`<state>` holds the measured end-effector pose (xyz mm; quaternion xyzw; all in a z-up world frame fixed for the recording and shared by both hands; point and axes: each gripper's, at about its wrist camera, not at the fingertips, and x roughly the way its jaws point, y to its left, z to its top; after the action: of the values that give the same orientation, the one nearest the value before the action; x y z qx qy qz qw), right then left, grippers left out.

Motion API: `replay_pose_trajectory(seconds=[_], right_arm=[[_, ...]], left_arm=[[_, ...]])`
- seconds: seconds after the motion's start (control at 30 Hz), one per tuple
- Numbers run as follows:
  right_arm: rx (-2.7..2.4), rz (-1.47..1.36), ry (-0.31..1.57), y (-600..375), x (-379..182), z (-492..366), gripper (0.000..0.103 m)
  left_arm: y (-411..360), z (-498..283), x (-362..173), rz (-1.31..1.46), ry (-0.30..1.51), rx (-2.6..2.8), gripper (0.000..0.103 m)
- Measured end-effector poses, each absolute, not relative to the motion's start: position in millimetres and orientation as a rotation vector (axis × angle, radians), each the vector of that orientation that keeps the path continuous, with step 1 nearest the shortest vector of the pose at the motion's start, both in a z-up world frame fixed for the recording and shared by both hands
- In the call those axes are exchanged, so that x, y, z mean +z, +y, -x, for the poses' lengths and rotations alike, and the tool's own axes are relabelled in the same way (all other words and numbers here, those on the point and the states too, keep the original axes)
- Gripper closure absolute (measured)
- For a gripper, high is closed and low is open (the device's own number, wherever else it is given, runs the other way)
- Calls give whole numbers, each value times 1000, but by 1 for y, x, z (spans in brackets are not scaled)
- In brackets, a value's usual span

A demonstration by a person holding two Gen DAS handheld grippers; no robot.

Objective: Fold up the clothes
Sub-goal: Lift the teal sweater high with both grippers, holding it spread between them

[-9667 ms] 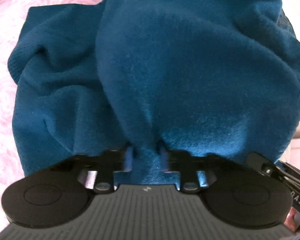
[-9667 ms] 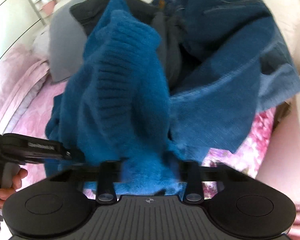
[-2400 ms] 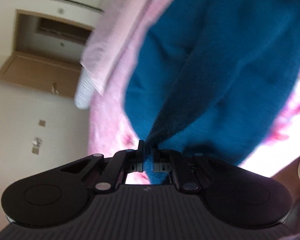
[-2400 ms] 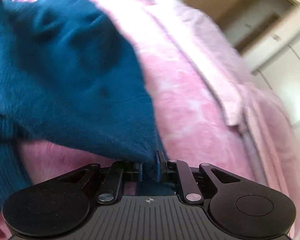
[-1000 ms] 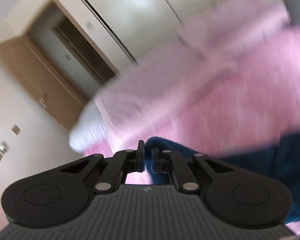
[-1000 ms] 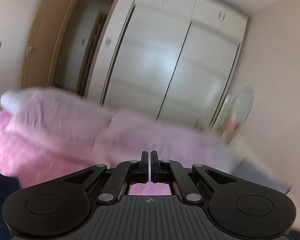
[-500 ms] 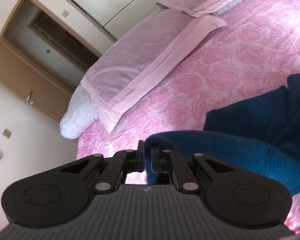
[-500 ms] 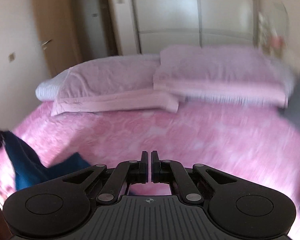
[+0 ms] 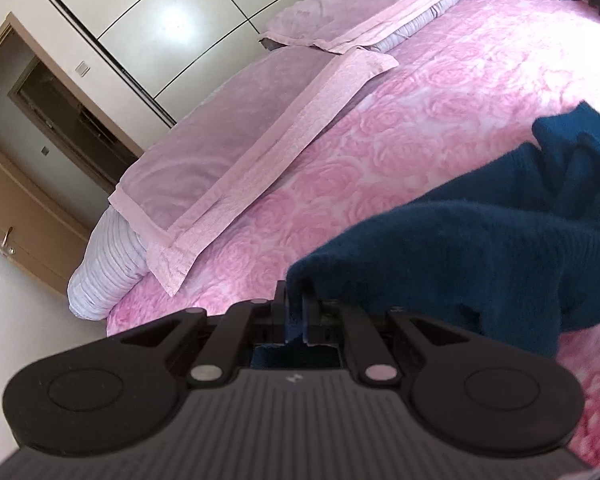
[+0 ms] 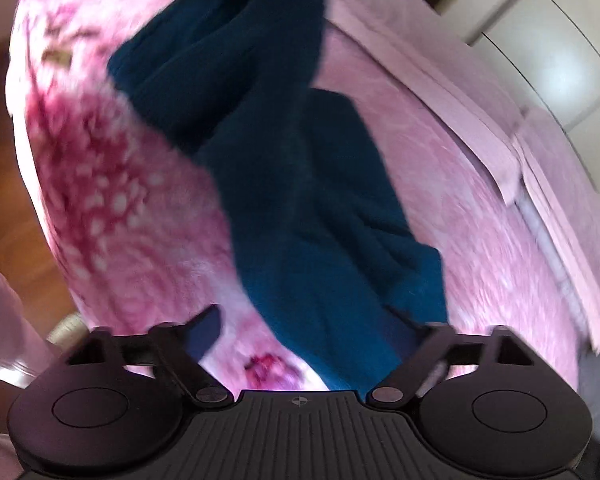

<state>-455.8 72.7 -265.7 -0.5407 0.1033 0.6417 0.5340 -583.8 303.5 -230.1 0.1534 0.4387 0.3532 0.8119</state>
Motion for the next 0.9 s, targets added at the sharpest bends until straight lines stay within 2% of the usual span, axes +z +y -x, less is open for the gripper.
replay_pose_trajectory(seconds=[0.03, 0.07, 0.1, 0.13, 0.2, 0.3, 0.6, 0.77, 0.9], right_arm=[[1524, 1310, 225, 83, -278, 458, 36], [1525, 1329, 212, 89, -289, 460, 56], [1531, 1338, 211, 95, -299, 459, 69], [1532, 1325, 220, 100, -303, 454, 101], [1512, 1246, 242, 104, -294, 441, 100], [1389, 1040, 215, 100, -235, 410, 101], [1089, 695, -164, 81, -40, 354, 101], [988, 577, -327, 68, 42, 330, 101], [947, 507, -397, 39, 86, 322, 101]], left_arm=[[304, 587, -235, -335, 941, 751, 97], [304, 590, -240, -343, 944, 748, 97], [305, 593, -243, -353, 944, 747, 97], [304, 596, -244, -361, 938, 751, 97], [305, 605, -239, -357, 909, 771, 98], [307, 620, -216, -318, 839, 811, 98], [290, 614, -91, -380, 504, 857, 98], [272, 606, -13, -480, 305, 870, 98], [246, 610, 18, -548, 206, 869, 98]])
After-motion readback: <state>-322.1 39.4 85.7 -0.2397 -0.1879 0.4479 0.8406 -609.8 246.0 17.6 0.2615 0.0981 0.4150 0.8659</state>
